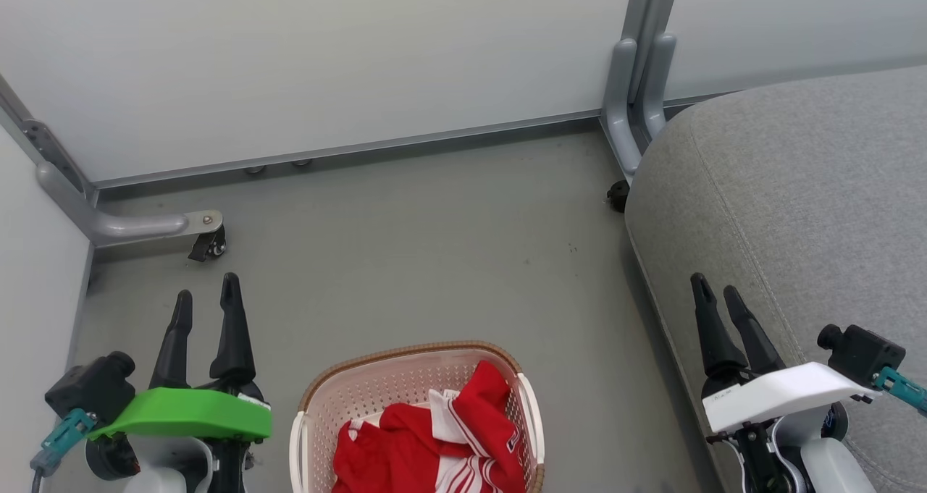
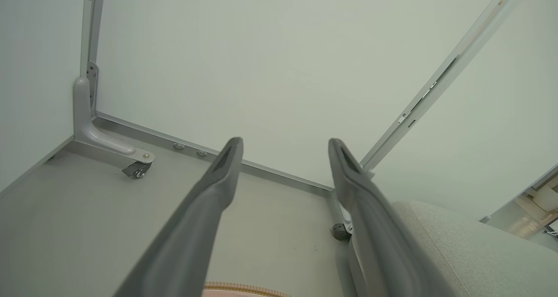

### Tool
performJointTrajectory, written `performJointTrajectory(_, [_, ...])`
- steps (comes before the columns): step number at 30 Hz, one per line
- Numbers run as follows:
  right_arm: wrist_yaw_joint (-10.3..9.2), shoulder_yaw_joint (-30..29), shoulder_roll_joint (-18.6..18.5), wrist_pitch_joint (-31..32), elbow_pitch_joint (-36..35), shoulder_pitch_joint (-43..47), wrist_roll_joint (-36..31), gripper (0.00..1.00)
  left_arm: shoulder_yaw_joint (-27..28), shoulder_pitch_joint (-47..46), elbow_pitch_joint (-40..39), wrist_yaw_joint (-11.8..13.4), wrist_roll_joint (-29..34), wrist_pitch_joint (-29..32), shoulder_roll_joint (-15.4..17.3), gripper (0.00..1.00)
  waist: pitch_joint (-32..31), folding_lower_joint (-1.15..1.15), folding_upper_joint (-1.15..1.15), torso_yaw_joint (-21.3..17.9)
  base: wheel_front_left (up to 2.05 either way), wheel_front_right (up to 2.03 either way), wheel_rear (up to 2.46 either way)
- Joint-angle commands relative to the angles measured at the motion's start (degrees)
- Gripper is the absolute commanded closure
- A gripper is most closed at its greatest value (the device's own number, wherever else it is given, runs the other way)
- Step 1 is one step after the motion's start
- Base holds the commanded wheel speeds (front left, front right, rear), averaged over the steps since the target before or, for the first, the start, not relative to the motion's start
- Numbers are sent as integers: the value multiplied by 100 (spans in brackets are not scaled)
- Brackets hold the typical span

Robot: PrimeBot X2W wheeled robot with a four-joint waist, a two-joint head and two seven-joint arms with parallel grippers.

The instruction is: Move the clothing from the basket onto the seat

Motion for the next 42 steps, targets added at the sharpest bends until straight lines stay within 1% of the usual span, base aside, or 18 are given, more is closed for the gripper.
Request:
performJointTrajectory(1, [3, 30, -40, -56, -45, -127, -182, 0, -31, -134, -67, 42, 201, -62, 69, 0, -1, 0, 23, 4, 0, 0, 0])
performJointTrajectory(25, [3, 292, -54, -408, 112, -160, -1614, 0, -275, -141, -3, 188, 1530, -409, 153, 0, 11, 0, 32, 72, 0, 0, 0])
performJointTrajectory(42, [3, 444, -63, -622, 207, -170, -2406, 0, -370, -123, -42, 167, 2316, -616, 136, 0, -3, 0, 39, 117, 0, 0, 0])
